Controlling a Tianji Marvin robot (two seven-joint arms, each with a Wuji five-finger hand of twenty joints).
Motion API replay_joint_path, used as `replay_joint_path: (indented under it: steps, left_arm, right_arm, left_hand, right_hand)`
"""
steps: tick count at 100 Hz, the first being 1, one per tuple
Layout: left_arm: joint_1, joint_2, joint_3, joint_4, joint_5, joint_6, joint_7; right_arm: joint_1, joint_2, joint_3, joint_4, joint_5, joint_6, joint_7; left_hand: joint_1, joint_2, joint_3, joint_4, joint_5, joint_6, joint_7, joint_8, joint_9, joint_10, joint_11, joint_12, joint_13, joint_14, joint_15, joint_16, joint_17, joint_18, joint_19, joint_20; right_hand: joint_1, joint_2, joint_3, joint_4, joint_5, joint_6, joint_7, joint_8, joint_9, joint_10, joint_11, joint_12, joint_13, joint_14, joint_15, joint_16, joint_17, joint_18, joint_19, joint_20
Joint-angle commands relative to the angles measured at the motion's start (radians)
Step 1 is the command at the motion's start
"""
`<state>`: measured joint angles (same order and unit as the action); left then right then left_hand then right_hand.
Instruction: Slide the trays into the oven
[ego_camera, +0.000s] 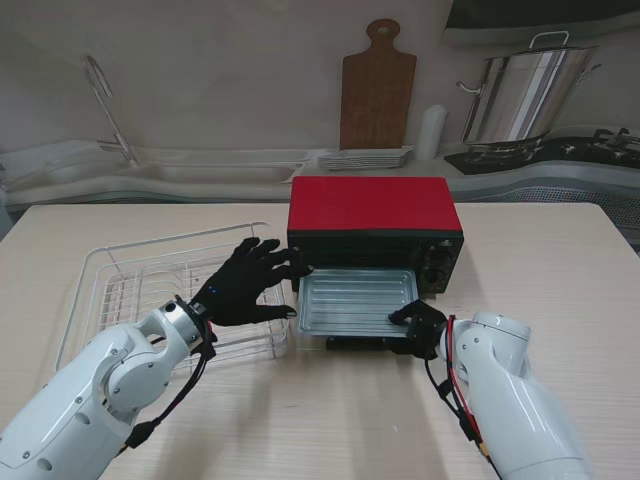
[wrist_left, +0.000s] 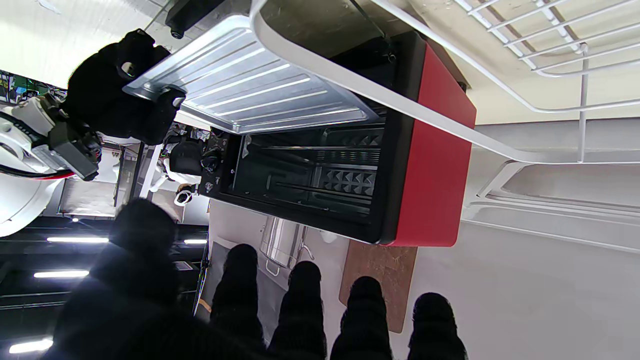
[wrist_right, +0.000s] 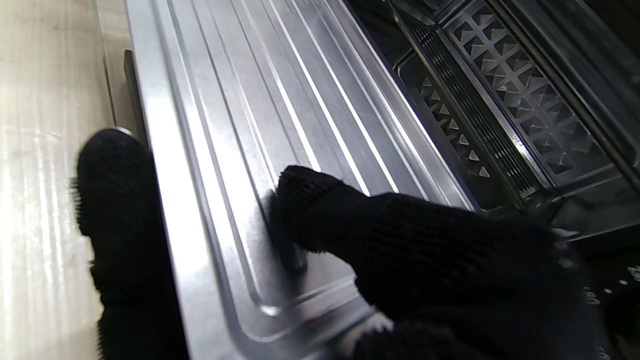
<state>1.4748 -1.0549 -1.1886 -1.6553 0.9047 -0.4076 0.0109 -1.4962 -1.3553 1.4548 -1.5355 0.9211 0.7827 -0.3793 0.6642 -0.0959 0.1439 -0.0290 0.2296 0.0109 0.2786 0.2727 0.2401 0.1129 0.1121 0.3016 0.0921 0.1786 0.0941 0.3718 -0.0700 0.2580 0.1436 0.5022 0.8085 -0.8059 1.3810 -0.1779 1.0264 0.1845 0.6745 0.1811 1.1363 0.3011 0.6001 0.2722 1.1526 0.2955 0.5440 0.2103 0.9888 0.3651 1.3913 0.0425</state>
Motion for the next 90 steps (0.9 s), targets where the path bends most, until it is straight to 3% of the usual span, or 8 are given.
replay_joint_path:
  steps: [1, 90]
  left_arm:
    - [0.004, -0.004, 0.001, -0.011, -0.004, 0.003, -0.020]
    - [0.003, -0.005, -0.002, -0.012, -0.013, 0.009, -0.021]
  right_arm:
    - [0.005, -0.012, -0.007, 0.007, 0.000, -0.004, 0.021]
    - [0.057, -0.023, -0.031, 0.066, 0.015, -0.044, -0.017]
  left_hand:
    - [-0.001, 0.043, -0.032, 0.041, -0.039, -0.013, -0.002, -0.019, -0.043, -0.020, -0.010, -0.020, -0.034, -0.019, -0.019, -0.013, -0.015, -0.027, -0.053, -0.015]
    - [0.002, 0.043, -0.036, 0.043, -0.044, -0.015, -0.002, -0.020, -0.048, -0.017, -0.009, -0.021, -0.038, -0.020, -0.020, -0.014, -0.015, -0.028, -0.053, -0.026]
  right_hand:
    - [0.077, 0.027, 0.084, -0.030, 0.031, -0.062, 0.076, 0.022, -0.010, 0.025, 0.022, 0.017, 0.071, 0.056, 0.037, 0.001, 0.039, -0.034, 0.037, 0.009]
    - [0.077, 0.035, 0.081, -0.029, 0.028, -0.060, 0.071, 0.028, -0.022, 0.026, 0.022, 0.018, 0.060, 0.054, 0.027, 0.001, 0.036, -0.036, 0.022, -0.002]
